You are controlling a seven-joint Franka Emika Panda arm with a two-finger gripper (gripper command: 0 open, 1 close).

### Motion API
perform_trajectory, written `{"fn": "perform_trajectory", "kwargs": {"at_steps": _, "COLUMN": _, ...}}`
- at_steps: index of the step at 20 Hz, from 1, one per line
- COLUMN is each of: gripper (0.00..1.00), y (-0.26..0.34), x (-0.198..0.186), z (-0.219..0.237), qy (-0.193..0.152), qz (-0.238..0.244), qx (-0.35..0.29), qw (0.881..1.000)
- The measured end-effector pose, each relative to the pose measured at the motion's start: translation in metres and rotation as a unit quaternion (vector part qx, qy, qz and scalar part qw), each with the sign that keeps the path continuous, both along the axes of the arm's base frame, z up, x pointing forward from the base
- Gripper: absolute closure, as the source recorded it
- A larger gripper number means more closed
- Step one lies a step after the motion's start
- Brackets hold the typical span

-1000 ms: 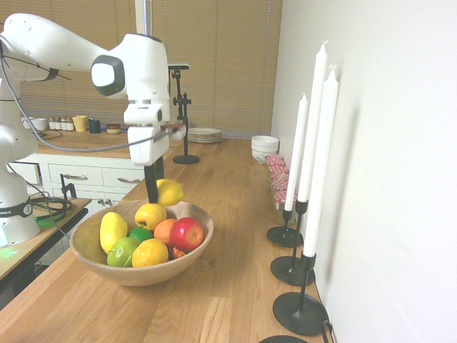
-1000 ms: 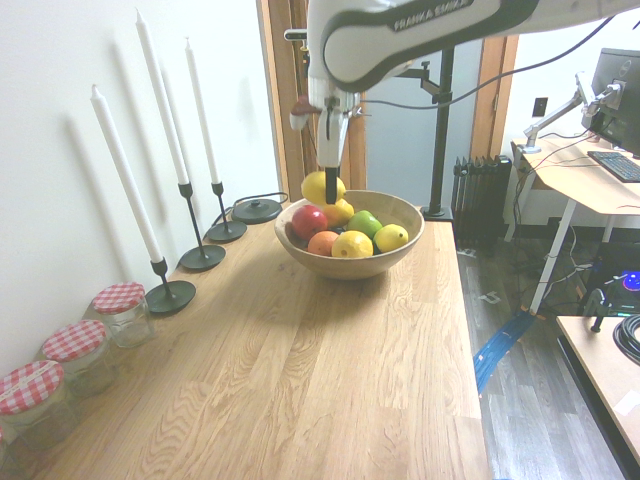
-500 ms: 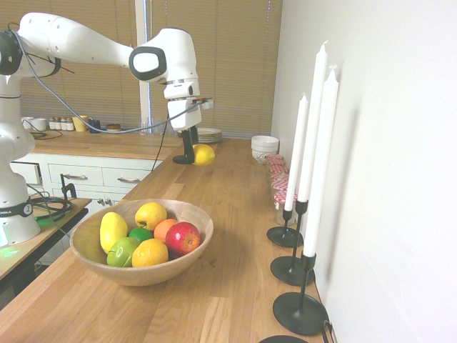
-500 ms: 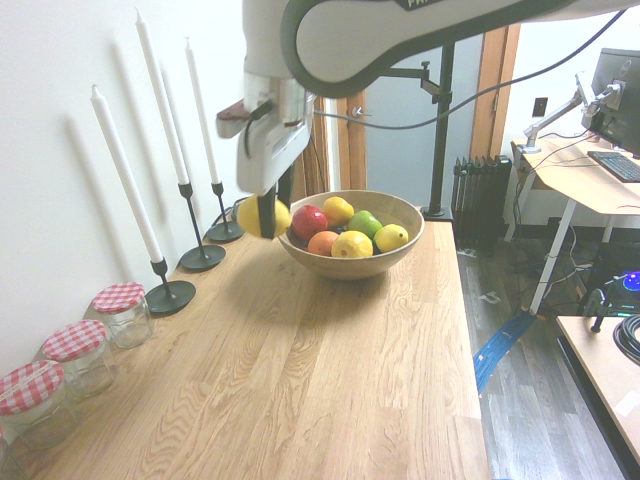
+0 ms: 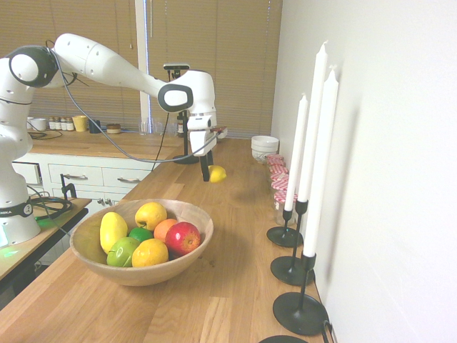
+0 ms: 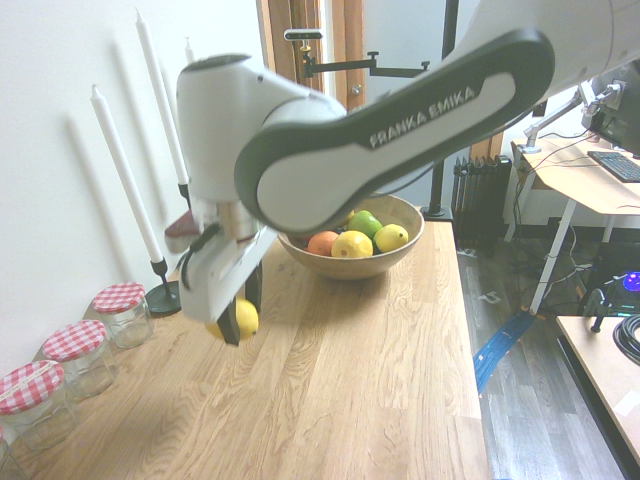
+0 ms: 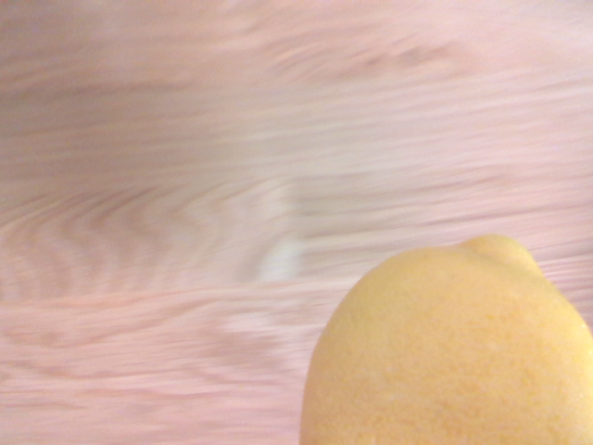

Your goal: Take yellow lemon out of the basket

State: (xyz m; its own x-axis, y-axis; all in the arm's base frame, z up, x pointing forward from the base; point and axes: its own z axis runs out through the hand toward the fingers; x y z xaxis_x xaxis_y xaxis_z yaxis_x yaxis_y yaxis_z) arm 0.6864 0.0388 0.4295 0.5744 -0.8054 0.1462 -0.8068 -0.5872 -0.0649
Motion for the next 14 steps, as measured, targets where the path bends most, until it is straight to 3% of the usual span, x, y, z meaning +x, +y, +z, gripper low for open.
{"fn": "perform_trajectory", "kwargs": {"at_steps": 14, "gripper": 1.00, "y": 0.057, "x": 0.025, "z": -0.064, "qy": 0.020, "qz": -0.028, "qx": 0.003, "qw": 0.999}}
